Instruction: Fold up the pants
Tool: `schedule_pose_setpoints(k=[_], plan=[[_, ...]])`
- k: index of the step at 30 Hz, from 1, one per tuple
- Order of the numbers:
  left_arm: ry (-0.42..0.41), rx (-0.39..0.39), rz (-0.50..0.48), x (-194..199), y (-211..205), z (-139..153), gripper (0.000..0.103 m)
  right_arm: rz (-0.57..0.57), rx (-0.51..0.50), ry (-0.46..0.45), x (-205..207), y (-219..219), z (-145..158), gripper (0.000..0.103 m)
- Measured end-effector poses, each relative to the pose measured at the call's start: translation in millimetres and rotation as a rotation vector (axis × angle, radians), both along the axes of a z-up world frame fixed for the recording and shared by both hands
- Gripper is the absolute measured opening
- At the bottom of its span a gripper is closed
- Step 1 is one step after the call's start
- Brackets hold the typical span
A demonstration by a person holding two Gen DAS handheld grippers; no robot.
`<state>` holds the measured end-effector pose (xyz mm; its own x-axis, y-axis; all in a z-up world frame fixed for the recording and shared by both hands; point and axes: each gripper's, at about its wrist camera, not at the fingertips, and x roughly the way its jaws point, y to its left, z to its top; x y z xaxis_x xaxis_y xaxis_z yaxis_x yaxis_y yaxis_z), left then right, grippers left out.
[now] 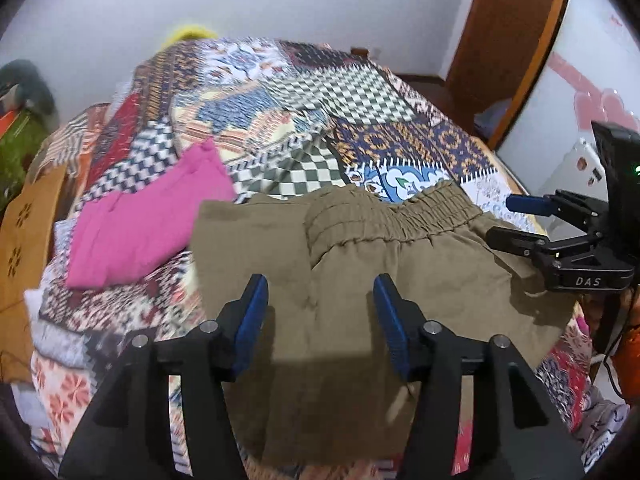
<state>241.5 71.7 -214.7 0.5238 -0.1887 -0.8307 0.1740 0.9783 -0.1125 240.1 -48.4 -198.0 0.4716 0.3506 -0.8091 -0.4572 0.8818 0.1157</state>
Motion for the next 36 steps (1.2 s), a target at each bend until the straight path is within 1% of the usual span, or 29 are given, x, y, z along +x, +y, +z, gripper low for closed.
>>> schedule_pose_setpoints(k=[3,5,7,9,10,11,12,13,14,18,21,24,26,27,30,33,36], plan=[[0.049,-0.012,-0.008,17.8,-5.5,-14.2,0.055,0.022,0.004,0.036,9.5,1.6,-10.1,0.071],[0.051,-0.028,-0.016,24.8,-7.8,-19.5,0.055,0.053,0.019,0.064,12.3,2.9,-15.7,0.071],[0.047,-0.036,-0.027,28.7,-9.7,-20.8,0.054,0.078,0.037,0.086,13.5,2.6,-20.6,0.064],[0.053,-0.056,-0.048,32.4,-11.4,-22.8,0.046,0.101,0.063,0.111,15.9,1.5,-23.6,0.049],[0.063,-0.07,-0.063,35.0,-13.3,-24.2,0.038,0.11,0.081,0.12,16.6,0.5,-24.3,0.046],[0.06,-0.063,-0.063,35.7,-14.2,-24.3,0.038,0.11,0.081,0.116,17.1,-0.3,-24.0,0.043],[0.053,-0.055,-0.067,36.0,-15.7,-23.7,0.037,0.114,0.077,0.106,16.5,-0.2,-22.7,0.034],[0.046,-0.049,-0.071,35.4,-17.2,-22.4,0.034,0.11,0.062,0.093,15.8,0.1,-21.5,0.03],[0.036,-0.042,-0.074,35.0,-17.9,-20.3,0.031,0.106,0.054,0.084,15.1,-0.4,-19.9,0.024],[0.018,-0.06,-0.084,37.9,-18.7,-10.8,0.026,0.116,0.058,0.047,12.8,-5.5,-12.6,0.017],[-0.008,-0.039,-0.098,39.8,-26.8,-3.2,0.025,0.109,0.063,-0.001,10.0,-9.1,-2.1,0.015],[-0.032,-0.019,-0.106,44.9,-34.9,1.3,0.025,0.084,0.073,-0.02,13.3,-15.1,3.1,0.015],[-0.016,-0.029,-0.102,51.8,-37.1,-2.6,0.025,0.055,0.057,-0.008,20.6,-17.2,-2.0,0.015],[0.006,-0.031,-0.096,56.7,-38.3,-8.0,0.025,0.046,0.043,0.0,23.3,-16.8,-5.2,0.016],[0.057,-0.01,-0.074,64.3,-41.2,-23.1,0.027,0.031,0.001,0.041,29.9,-14.4,-20.0,0.018],[0.059,0.016,-0.081,64.0,-43.1,-25.6,0.028,0.031,-0.033,0.044,28.3,-11.5,-24.9,0.019],[0.038,0.023,-0.071,59.1,-40.7,-13.9,0.028,0.02,-0.028,0.049,25.7,-14.5,-16.8,0.021]])
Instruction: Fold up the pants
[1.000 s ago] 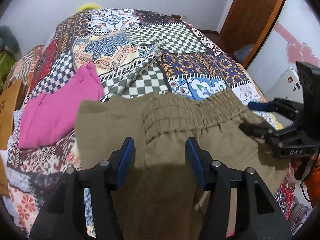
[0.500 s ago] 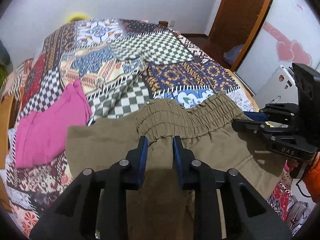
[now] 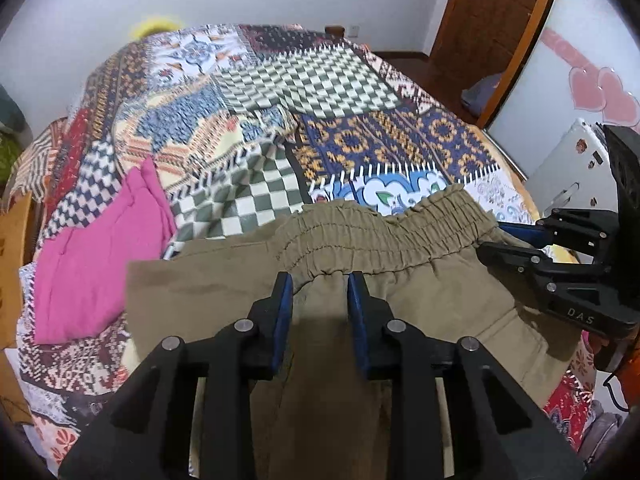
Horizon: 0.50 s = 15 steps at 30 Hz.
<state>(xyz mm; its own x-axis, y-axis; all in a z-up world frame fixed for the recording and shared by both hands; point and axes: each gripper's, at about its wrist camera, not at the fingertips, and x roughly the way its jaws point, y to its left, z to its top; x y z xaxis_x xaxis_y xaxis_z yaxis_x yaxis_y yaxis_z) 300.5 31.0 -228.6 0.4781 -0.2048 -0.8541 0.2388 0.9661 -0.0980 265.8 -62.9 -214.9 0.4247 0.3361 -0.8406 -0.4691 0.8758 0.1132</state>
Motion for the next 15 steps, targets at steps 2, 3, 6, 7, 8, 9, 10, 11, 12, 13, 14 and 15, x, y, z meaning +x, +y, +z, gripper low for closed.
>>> schedule_pose_setpoints(k=[2,3,6,7,8,9,10,11,12,13,14,15], plan=[[-0.051,0.029,0.011,-8.3,0.9,13.8,0.028,-0.012,-0.014,-0.013,-3.7,-1.5,9.4,0.021],[-0.082,0.044,0.013,-13.2,0.8,21.5,0.028,-0.011,-0.02,-0.029,-5.9,-1.9,12.6,0.021],[-0.122,0.015,-0.008,-27.6,0.4,40.2,0.028,-0.008,-0.01,-0.075,-16.5,-2.6,29.5,0.022],[-0.123,-0.008,-0.025,-33.8,-1.0,44.1,0.028,-0.003,0.007,-0.077,-19.7,-2.8,34.0,0.023],[-0.122,-0.022,-0.039,-38.0,-2.8,45.6,0.028,0.001,0.019,-0.078,-21.3,-2.1,36.0,0.028],[-0.118,-0.035,-0.052,-42.3,-5.2,45.5,0.028,0.009,0.035,-0.082,-25.6,-1.2,38.8,0.035],[-0.108,-0.046,-0.064,-46.0,-7.8,43.0,0.028,0.016,0.041,-0.084,-28.5,0.4,39.4,0.039],[-0.092,-0.05,-0.071,-49.0,-10.8,37.8,0.029,0.026,0.047,-0.085,-32.6,2.4,38.3,0.043],[-0.075,-0.048,-0.072,-51.4,-13.8,31.1,0.029,0.033,0.047,-0.081,-35.4,4.0,35.5,0.043],[-0.044,-0.04,-0.066,-52.6,-15.5,19.8,0.029,0.039,0.044,-0.066,-37.6,5.8,29.9,0.043],[-0.015,-0.036,-0.057,-54.1,-16.3,10.9,0.029,0.043,0.041,-0.046,-39.5,7.1,23.3,0.043],[0.012,-0.035,-0.046,-54.4,-14.7,2.1,0.029,0.046,0.037,-0.026,-40.7,7.9,16.0,0.043]])
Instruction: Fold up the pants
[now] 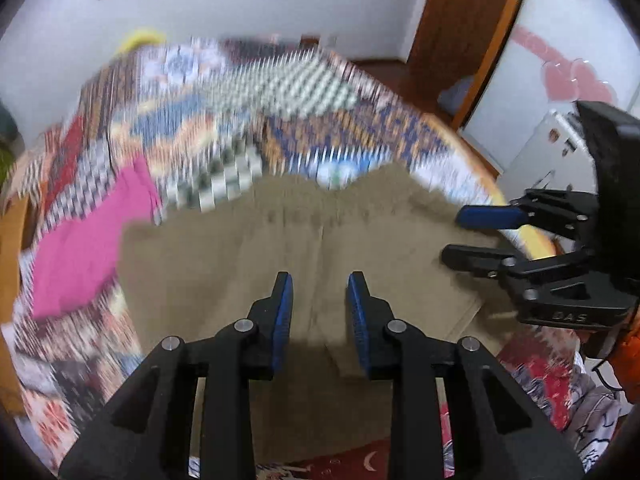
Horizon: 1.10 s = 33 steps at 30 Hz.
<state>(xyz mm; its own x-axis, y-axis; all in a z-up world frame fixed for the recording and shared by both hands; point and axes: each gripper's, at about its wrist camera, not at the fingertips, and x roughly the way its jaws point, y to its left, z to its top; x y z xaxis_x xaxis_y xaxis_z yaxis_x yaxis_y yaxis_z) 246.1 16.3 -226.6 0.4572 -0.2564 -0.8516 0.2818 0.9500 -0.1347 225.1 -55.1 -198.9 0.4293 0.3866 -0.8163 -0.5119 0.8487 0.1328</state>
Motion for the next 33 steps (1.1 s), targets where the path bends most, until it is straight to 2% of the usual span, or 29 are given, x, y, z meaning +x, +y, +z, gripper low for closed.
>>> schedule_pose_setpoints(k=[2,5,8,11,12,13,15,17,20,24,27,31,33], plan=[[0.031,-0.01,0.021,-4.0,6.5,-15.9,0.029,-0.002,-0.012,0.034,-5.3,-2.5,-15.2,0.043],[0.038,-0.048,0.05,-12.9,22.7,-21.7,0.029,-0.014,0.0,0.039,-18.3,-15.1,-22.6,0.043],[0.042,-0.007,0.083,-22.6,38.2,-24.5,0.029,-0.038,0.005,0.049,-29.8,-33.6,-23.1,0.043],[0.039,-0.024,0.091,-36.3,54.5,-25.4,0.031,-0.067,0.019,0.065,-39.2,-51.1,-24.7,0.046],[0.036,-0.006,0.096,-40.0,56.6,-24.7,0.031,-0.079,0.038,0.075,-42.7,-58.7,-25.0,0.046],[0.021,0.063,0.116,-44.3,57.4,-24.6,0.031,-0.089,0.054,0.083,-45.9,-64.5,-24.9,0.046],[-0.005,0.125,0.122,-52.5,59.9,-24.6,0.035,-0.104,0.074,0.092,-48.6,-70.3,-24.5,0.047],[-0.003,0.107,0.132,-58.1,68.2,-25.9,0.041,-0.113,0.075,0.092,-51.3,-71.0,-24.6,0.047],[0.007,0.082,0.148,-60.3,76.3,-24.1,0.045,-0.118,0.061,0.083,-52.1,-68.5,-22.1,0.049],[-0.022,0.1,0.156,-59.9,77.5,-14.9,0.047,-0.138,0.051,0.066,-49.5,-67.5,-12.2,0.05],[-0.043,0.12,0.177,-54.2,81.4,-8.0,0.055,-0.167,0.052,0.046,-45.4,-71.0,-3.7,0.05],[-0.05,0.07,0.219,-46.4,100.2,-3.5,0.062,-0.21,0.074,0.048,-35.2,-79.6,-2.0,0.052],[-0.035,0.047,0.24,-43.6,107.8,-4.6,0.064,-0.251,0.099,0.067,-28.6,-85.8,-6.8,0.062]])
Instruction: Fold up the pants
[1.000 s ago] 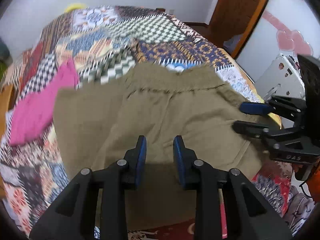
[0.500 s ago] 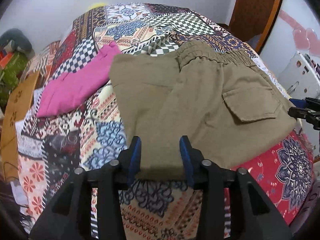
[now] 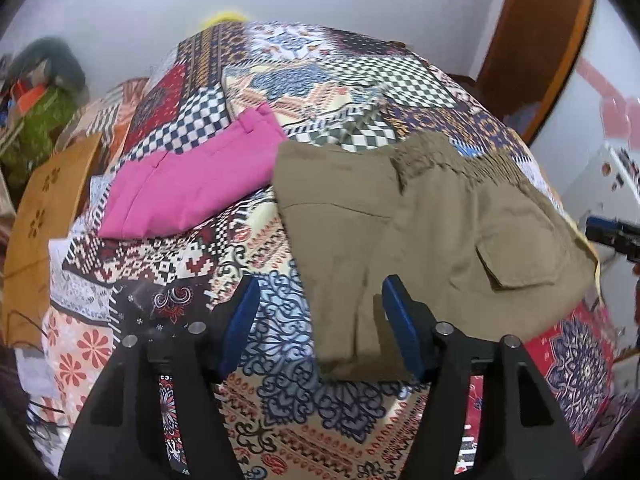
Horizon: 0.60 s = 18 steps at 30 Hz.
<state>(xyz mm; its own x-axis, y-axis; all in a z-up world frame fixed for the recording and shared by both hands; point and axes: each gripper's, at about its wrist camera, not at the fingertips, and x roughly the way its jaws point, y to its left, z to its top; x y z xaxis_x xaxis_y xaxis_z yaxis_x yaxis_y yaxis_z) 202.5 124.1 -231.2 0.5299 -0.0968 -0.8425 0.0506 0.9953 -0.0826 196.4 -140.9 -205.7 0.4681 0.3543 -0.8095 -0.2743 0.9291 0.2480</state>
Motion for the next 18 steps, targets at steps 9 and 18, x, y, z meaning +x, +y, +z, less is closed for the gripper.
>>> schedule_pose_setpoints(k=[9,18], plan=[[0.11,-0.175,-0.001,18.0,10.1,-28.1,0.064,-0.049,0.079,0.094,16.8,-1.3,-22.0,0.066],[0.119,-0.192,-0.015,47.1,-0.5,-40.6,0.067,-0.033,0.141,0.157,32.9,2.8,-43.1,0.071]])
